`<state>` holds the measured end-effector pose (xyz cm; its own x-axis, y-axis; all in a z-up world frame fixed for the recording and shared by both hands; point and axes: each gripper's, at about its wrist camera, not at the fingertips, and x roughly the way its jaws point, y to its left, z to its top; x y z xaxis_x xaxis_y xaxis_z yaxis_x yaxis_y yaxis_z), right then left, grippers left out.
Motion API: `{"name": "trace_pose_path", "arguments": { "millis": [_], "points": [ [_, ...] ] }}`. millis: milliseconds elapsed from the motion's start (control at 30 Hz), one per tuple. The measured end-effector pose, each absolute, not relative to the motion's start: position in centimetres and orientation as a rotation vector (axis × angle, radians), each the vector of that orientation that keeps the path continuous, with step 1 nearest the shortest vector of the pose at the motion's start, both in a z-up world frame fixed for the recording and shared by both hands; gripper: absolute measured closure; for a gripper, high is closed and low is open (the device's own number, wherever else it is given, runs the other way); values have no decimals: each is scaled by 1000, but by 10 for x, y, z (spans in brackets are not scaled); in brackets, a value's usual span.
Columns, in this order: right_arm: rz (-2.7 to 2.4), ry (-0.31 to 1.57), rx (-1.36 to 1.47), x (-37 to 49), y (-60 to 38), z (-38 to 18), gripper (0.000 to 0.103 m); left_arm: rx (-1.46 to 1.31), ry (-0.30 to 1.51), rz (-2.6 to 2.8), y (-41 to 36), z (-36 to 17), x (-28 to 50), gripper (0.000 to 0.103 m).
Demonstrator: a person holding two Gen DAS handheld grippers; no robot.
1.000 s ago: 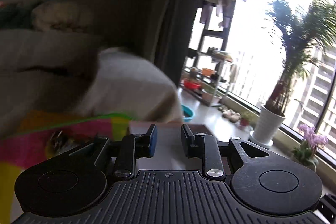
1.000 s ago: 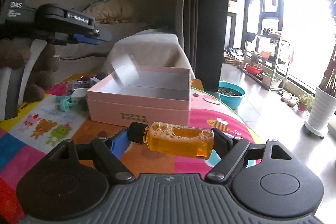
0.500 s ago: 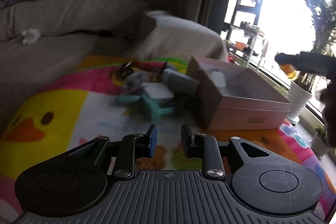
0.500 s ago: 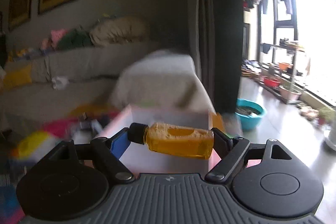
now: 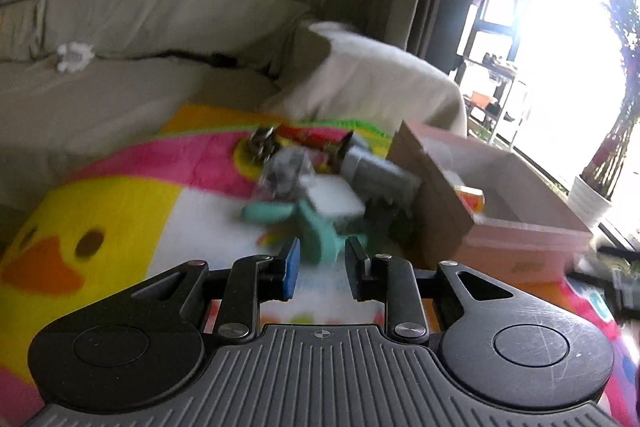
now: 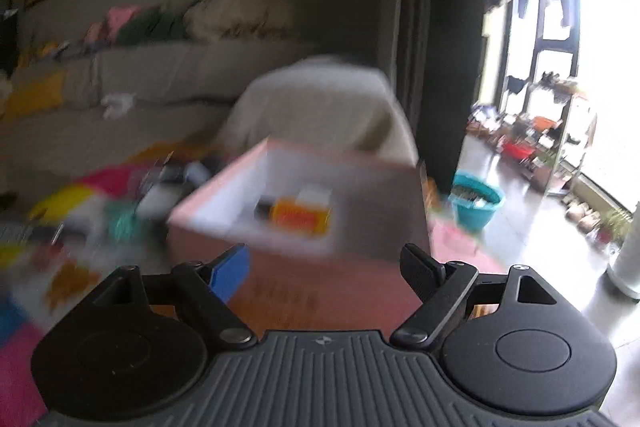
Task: Organize rigid objects
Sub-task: 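Carry the bottle into the pink box with the right gripper while the left drops the charger in, then grasp the mint-green plastic toy with the left gripper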
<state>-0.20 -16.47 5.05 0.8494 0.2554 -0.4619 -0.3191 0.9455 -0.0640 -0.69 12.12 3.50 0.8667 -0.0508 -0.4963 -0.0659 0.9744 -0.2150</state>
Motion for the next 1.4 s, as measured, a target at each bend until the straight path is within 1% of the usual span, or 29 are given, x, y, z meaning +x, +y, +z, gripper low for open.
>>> {"name": "trace_pose_path", "arguments": {
  "millis": [133, 233, 367, 500, 667, 767, 833, 1000, 1100, 1167, 1300, 1400],
  "points": [
    [328, 506, -137, -22, -169, 34, 20, -194, 512, -27, 115, 50, 30, 76],
    [319, 502, -159, -35, -168, 23, 20, -212, 570, -38, 116, 54, 72, 76],
    [312, 473, -171, -44, -166, 21, 20, -241, 656, 6, 121, 45, 120, 76],
    [313, 475, -135, -43, -173, 22, 20, -202, 695, 8, 120, 30, 136, 76],
    [308, 515, -64, -33, -182, 21, 20, -192, 711, -78, 120, 31, 112, 76],
    [305, 520, -47, -32, -184, 21, 20, -135, 723, -115, 114, 30, 86, 76],
    [307, 518, -51, -32, -183, 20, 20, -141, 735, -147, 112, 27, 68, 80],
    [311, 516, -55, -33, -181, 20, 20, -191, 741, -229, 112, 25, 29, 78],
    [307, 525, -57, -31, -180, 20, 20, -160, 746, -280, 105, 26, 9, 77],
    [303, 528, -60, -31, -179, 20, 20, -131, 753, -319, 101, 28, -2, 74],
    [299, 535, -64, -28, -178, 19, 20, -66, 762, -374, 90, 32, -24, 72],
    [294, 540, -64, -28, -177, 18, 20, -15, 680, -304, 87, 43, -36, 71]
  ]
}}
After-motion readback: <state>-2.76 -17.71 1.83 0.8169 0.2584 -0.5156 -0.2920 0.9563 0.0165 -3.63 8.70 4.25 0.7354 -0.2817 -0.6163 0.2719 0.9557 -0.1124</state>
